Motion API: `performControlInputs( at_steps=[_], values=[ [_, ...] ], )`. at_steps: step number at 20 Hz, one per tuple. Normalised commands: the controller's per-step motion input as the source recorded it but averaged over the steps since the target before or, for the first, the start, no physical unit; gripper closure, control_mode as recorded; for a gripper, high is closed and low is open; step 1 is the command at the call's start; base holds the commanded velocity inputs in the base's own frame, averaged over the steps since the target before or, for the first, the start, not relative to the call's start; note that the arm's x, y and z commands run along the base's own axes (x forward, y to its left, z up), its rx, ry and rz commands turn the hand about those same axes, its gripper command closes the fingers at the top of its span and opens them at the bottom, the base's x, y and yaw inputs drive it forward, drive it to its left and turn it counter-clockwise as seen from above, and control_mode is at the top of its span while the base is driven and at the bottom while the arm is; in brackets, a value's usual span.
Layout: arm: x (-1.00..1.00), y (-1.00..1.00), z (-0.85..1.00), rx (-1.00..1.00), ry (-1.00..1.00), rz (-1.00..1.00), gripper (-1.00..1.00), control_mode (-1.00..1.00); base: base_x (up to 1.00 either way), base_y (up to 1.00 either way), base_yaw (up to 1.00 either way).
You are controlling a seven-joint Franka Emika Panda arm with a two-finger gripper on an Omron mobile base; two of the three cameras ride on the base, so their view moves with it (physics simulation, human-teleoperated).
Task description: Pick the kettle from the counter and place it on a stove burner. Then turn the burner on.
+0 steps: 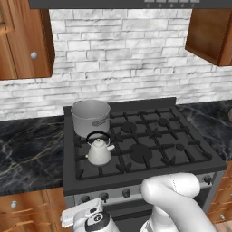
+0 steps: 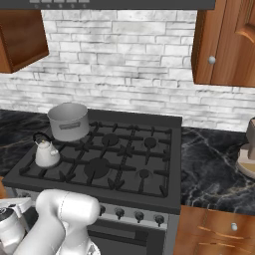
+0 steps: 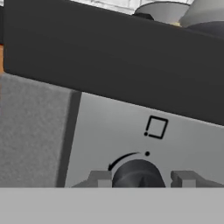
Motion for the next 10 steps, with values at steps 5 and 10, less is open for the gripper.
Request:
performControlInputs(
  at_steps=[5, 10],
  values=[
    [0.31, 0.0, -0.28, 0.03, 0.0, 0.08, -1.0, -1.0, 0.0, 0.0, 0.0],
    [0.24, 0.0, -0.21, 0.02, 0.0, 0.08, -1.0, -1.0, 0.0, 0.0, 0.0]
  ],
)
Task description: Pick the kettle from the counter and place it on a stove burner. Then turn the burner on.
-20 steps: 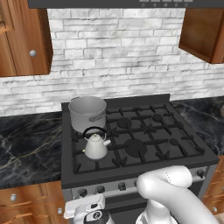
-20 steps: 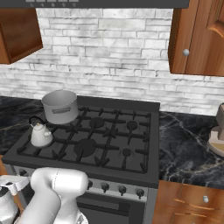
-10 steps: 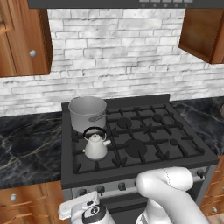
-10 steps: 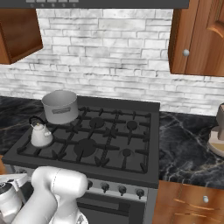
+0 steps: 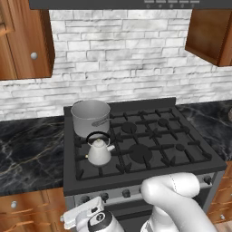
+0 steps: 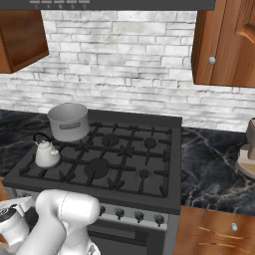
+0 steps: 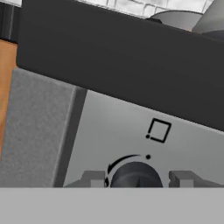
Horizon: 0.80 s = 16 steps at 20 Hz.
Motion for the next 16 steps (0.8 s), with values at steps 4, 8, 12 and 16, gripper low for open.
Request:
performControlInputs(
  at_steps=[4, 8, 12, 16],
  values=[
    [0.07, 0.0, -0.13, 0.0, 0.0, 0.04, -1.0, -1.0, 0.0, 0.0, 0.0],
    [0.06, 0.0, -0.09, 0.0, 0.0, 0.0, 1.0, -1.0, 0.0, 0.0, 0.0],
    [0.03, 0.0, -0.06, 0.0, 0.0, 0.0, 1.0, -1.0, 0.0, 0.0, 0.0],
    [0.0, 0.0, -0.01, 0.0, 0.0, 0.0, 1.0, -1.0, 0.0, 0.0, 0.0]
  ],
)
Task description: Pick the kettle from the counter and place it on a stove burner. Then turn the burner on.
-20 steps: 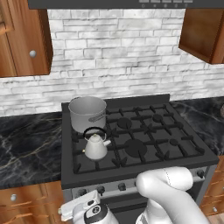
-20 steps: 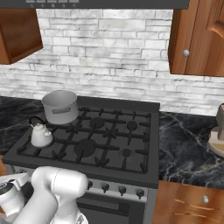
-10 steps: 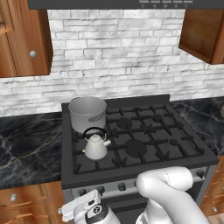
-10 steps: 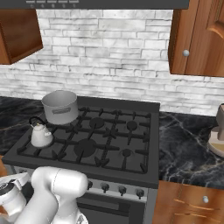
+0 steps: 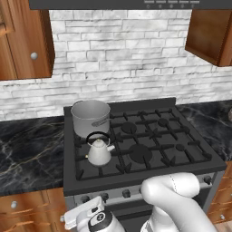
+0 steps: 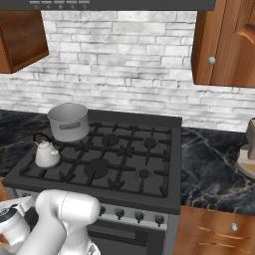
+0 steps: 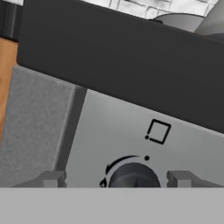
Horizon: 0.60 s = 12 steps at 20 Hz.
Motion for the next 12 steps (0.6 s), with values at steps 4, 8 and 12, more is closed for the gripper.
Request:
performControlInputs(
  at_steps=[4, 8, 12],
  values=[
    [0.0, 0.0, 0.0, 0.0, 0.0, 0.0, 1.0, -1.0, 0.0, 0.0, 0.0],
    [0.0, 0.0, 0.0, 0.0, 0.0, 0.01, 1.0, -1.0, 0.0, 0.0, 0.0],
    [0.0, 0.07, 0.0, -0.05, 0.01, 0.06, 1.0, -1.0, 0.0, 0.0, 0.0]
  ],
)
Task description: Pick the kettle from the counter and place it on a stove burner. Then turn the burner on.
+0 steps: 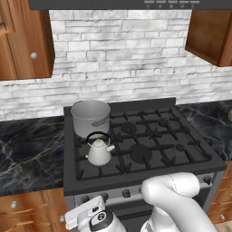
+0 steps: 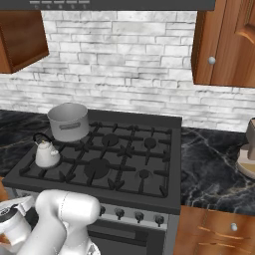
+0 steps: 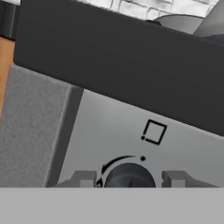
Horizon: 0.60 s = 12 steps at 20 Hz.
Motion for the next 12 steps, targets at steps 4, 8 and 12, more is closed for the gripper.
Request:
performControlInputs(
  at_steps=[4, 8, 12],
  values=[
    [0.0, 0.0, -0.03, -0.23, 0.01, 0.11, 1.0, -1.0, 0.0, 0.0, 0.0],
    [0.0, 0.0, -0.04, -0.28, 0.0, 0.11, 1.0, -1.0, 0.0, 0.0, 0.0],
    [0.0, 0.0, -0.11, -0.28, 0.0, 0.11, 1.0, -1.0, 0.0, 0.0, 0.0]
  ],
)
